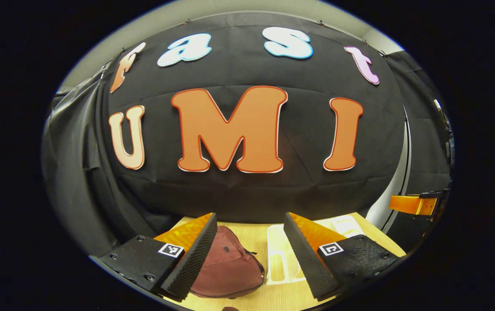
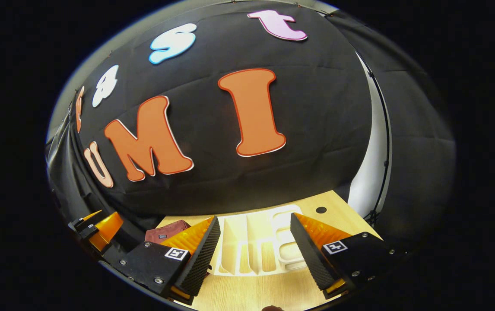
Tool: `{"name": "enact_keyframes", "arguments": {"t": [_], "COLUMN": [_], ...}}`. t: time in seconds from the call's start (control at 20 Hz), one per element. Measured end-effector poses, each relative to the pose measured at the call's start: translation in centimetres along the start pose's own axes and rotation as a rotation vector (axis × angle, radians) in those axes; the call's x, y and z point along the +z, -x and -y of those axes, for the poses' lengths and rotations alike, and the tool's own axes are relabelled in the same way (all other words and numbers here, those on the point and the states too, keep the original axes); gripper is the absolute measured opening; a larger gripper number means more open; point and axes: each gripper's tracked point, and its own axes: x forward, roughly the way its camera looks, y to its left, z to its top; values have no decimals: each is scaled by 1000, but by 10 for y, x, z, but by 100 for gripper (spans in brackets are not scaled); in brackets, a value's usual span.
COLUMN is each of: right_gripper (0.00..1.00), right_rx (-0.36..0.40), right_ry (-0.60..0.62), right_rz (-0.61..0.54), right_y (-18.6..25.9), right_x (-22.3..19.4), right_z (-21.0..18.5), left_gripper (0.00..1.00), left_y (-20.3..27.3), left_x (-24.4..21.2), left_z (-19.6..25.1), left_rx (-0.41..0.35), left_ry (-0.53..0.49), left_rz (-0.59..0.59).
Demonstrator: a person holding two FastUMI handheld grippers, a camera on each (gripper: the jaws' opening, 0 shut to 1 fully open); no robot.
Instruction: Open the schoolbag, grab two books from the bookshelf and put them into the schoolbag.
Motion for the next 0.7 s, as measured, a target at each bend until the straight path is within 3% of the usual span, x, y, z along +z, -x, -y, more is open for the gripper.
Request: {"name": "enact_keyframes", "arguments": {"t": [0.25, 0.7], "right_gripper": [97, 97], "right_rx": [-1, 6], "right_ry": [5, 9], "right_rz": [6, -3], "right_y": [41, 89], "right_x": [-19, -34], "right_z": [-41, -76], "left_gripper": [100, 97], "left_y": [10, 42], "left_x": [-3, 2], "left_z": [-17, -46], "left_rx": [8, 30], "left_ry": [4, 20], "left_rz": [10, 24]}}
